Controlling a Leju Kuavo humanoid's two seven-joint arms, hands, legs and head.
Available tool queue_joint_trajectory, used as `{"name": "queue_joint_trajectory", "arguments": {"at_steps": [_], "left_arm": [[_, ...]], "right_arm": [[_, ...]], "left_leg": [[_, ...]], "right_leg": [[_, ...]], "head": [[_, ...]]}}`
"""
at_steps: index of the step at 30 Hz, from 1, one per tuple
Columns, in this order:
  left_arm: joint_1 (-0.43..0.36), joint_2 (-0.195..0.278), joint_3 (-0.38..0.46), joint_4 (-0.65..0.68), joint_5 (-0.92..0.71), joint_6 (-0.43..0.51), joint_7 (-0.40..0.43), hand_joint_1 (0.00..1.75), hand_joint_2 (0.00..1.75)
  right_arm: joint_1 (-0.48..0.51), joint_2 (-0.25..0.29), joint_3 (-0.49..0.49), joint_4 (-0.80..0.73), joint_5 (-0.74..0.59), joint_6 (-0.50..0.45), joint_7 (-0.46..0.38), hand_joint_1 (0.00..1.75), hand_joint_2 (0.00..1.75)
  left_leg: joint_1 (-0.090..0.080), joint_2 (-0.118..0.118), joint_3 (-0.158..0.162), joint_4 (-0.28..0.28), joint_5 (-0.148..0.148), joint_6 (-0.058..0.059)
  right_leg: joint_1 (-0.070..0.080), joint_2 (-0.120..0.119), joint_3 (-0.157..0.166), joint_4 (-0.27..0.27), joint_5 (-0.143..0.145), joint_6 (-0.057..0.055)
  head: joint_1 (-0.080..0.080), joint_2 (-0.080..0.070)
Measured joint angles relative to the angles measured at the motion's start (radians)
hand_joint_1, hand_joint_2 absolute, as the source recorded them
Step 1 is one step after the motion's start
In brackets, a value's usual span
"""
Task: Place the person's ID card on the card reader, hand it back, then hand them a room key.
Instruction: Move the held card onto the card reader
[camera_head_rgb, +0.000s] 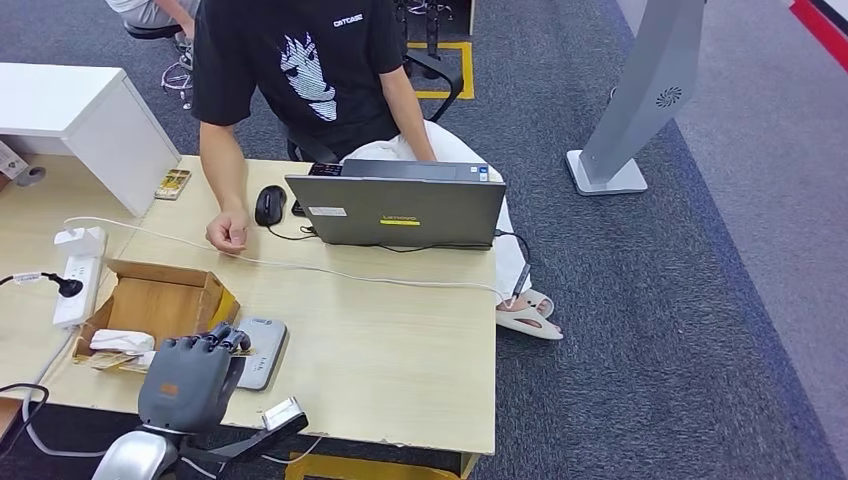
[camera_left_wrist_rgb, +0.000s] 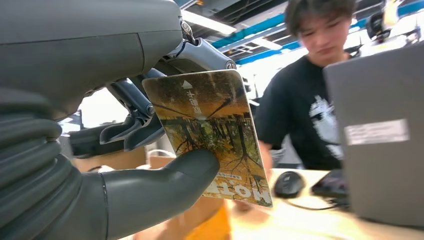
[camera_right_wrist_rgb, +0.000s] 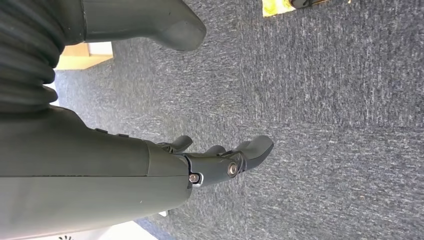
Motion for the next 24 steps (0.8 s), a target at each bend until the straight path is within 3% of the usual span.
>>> {"name": "queue_joint_trajectory", "arguments": {"at_steps": [11, 17, 24], "left_arm": [[0.012, -0.016, 0.063, 0.004, -0.001, -0.002, -0.038, 1.75, 1.75], [0.013, -0.090, 0.251, 0.052, -0.003, 0.082, -0.146, 1.75, 1.75], [0.011, -0.113, 0.296, 0.076, -0.006, 0.088, -0.150, 1.75, 1.75]], "right_arm": [[0.000, 0.000, 0.017, -0.006, -0.015, -0.002, 0.009, 0.00, 1.75], [-0.002, 0.000, 0.060, -0.022, -0.021, -0.003, 0.013, 0.00, 1.75], [-0.003, 0.000, 0.071, -0.025, -0.021, -0.003, 0.013, 0.00, 1.75]], "left_leg": [[0.000, 0.000, 0.000, 0.000, 0.000, 0.000], [0.000, 0.000, 0.000, 0.000, 0.000, 0.000], [0.000, 0.000, 0.000, 0.000, 0.000, 0.000]], "right_leg": [[0.000, 0.000, 0.000, 0.000, 0.000, 0.000], [0.000, 0.000, 0.000, 0.000, 0.000, 0.000], [0.000, 0.000, -0.001, 0.000, 0.000, 0.000]], "head": [[0.000, 0.000], [0.000, 0.000], [0.000, 0.000]]}}
